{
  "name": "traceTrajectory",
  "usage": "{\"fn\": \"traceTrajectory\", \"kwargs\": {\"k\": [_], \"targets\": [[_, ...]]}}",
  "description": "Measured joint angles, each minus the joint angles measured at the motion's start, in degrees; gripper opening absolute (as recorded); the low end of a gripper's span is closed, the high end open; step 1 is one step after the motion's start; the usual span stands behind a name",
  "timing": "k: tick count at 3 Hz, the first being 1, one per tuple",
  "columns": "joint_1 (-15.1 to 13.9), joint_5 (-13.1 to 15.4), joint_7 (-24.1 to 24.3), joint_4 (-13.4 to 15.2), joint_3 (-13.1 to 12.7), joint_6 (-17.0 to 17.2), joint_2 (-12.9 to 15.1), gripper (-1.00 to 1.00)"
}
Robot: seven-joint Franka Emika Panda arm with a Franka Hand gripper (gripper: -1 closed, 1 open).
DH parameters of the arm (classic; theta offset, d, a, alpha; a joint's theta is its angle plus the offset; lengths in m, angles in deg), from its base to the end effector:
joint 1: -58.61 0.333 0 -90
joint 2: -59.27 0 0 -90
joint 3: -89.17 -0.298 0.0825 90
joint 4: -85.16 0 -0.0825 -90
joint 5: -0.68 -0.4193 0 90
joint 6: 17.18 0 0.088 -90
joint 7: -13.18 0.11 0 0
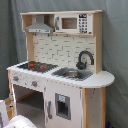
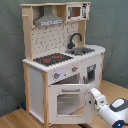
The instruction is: Play with the kitchen
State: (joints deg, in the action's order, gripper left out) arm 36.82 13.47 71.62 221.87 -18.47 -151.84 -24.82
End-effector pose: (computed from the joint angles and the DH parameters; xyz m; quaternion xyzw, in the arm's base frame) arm 0.2264 0.4386 0.1749 0.6500 0.2240 0.5617 0.4601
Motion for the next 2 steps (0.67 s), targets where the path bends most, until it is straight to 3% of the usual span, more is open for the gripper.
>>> {"fn": "traceTrajectory", "kwargs": {"k": [1,2], "targets": [[-4.0,0.1,-0.7,0.8,-0.8,-4.2,-0.2,1.0],[-7.9,0.4,-2.6,0.8,0.3,-7.9,-0.2,1.0]]}}
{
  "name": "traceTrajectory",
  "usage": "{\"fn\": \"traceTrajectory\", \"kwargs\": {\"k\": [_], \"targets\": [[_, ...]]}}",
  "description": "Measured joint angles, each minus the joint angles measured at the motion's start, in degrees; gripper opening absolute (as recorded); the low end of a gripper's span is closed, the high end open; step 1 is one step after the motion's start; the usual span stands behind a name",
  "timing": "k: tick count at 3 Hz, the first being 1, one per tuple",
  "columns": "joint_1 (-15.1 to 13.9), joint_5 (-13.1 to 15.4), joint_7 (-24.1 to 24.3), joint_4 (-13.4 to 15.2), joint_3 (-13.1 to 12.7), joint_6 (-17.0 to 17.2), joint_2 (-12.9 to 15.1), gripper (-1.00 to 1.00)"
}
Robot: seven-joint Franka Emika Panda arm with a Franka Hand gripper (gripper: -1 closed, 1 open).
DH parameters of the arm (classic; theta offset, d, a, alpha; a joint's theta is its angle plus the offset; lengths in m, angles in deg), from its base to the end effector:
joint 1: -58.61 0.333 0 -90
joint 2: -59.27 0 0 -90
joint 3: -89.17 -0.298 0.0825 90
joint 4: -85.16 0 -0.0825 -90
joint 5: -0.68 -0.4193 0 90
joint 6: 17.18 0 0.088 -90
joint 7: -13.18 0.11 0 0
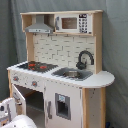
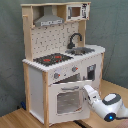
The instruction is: Play with the kitchen
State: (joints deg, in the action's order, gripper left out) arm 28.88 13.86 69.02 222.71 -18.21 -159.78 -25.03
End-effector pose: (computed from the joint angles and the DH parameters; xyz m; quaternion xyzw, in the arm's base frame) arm 0.2839 0.4131 0.1710 0.6643 0.2380 0.5299 0.4703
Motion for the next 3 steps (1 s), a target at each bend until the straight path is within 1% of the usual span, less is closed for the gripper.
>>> {"fn": "traceTrajectory", "kwargs": {"k": [1,2,3], "targets": [[-3.5,0.1,-2.6,0.0,1.6,-3.8,0.0,1.0],[-7.5,0.4,-4.7,-0.1,1.6,-7.7,-0.1,1.0],[-11.5,0.8,-6.9,-0.1,2.6,-11.3,-0.8,1.0]]}}
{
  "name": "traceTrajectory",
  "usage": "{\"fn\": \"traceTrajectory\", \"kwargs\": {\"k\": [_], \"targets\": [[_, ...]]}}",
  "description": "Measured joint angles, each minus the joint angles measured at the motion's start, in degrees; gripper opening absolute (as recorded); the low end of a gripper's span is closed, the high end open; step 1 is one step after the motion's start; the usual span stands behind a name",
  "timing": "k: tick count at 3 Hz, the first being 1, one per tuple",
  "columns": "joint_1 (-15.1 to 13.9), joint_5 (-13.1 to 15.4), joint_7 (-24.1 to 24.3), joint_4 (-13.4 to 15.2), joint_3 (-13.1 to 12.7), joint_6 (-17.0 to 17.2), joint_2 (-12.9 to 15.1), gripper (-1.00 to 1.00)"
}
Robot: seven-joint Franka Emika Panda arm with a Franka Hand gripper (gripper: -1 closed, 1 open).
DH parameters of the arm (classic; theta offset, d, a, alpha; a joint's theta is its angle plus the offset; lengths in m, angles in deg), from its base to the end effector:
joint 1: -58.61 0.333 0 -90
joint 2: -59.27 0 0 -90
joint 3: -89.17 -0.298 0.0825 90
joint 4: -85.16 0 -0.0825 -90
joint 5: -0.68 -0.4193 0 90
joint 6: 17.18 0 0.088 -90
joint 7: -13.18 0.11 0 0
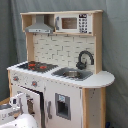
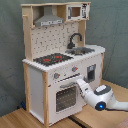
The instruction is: Play with the kitchen
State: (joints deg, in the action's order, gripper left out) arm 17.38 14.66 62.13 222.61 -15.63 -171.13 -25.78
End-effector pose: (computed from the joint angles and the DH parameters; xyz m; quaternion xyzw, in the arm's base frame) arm 0.3616 0.3770 0.1848 0.6752 0.2671 0.4890 0.4833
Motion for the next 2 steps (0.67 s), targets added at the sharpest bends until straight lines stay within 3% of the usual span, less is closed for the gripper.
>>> {"fn": "traceTrajectory", "kwargs": {"k": [1,2], "targets": [[-3.6,0.2,-3.0,-0.3,1.3,-3.3,0.0,1.0],[2.1,0.3,-4.0,-0.2,1.4,-1.7,0.4,1.0]]}}
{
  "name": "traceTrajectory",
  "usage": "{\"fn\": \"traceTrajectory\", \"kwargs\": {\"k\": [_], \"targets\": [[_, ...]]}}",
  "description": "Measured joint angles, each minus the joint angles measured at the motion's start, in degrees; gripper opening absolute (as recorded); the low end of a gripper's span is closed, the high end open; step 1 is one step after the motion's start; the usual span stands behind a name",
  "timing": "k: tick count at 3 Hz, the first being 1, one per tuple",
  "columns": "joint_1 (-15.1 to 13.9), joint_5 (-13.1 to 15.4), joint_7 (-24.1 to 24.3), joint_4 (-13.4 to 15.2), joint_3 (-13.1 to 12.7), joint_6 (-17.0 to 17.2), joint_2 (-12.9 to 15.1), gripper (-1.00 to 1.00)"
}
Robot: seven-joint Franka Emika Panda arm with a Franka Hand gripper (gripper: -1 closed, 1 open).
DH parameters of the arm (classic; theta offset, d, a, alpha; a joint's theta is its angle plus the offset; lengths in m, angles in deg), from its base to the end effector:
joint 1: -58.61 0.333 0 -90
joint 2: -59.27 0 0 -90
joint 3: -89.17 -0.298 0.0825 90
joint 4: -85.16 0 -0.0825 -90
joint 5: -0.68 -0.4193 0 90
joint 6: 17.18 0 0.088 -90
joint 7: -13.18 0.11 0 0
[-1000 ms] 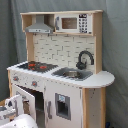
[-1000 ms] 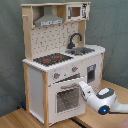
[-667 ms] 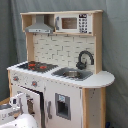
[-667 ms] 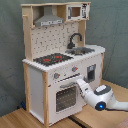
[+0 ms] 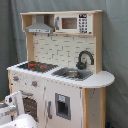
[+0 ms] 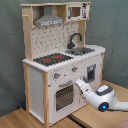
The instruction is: Play with the kitchen
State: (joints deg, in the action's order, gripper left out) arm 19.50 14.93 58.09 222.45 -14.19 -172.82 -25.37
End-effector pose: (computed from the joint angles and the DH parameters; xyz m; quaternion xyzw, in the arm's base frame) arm 0.3478 0.3979 0.1964 0.6620 0.3063 0.4913 0.4760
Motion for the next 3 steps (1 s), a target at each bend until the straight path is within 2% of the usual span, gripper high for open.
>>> {"fn": "traceTrajectory", "kwargs": {"k": [1,2,3], "targets": [[5.7,0.1,-0.4,0.3,0.7,4.3,0.2,1.0],[10.6,0.6,-3.0,0.2,3.2,8.0,-0.1,1.0],[14.0,1.6,-6.2,0.0,6.1,10.3,-0.4,1.0]]}}
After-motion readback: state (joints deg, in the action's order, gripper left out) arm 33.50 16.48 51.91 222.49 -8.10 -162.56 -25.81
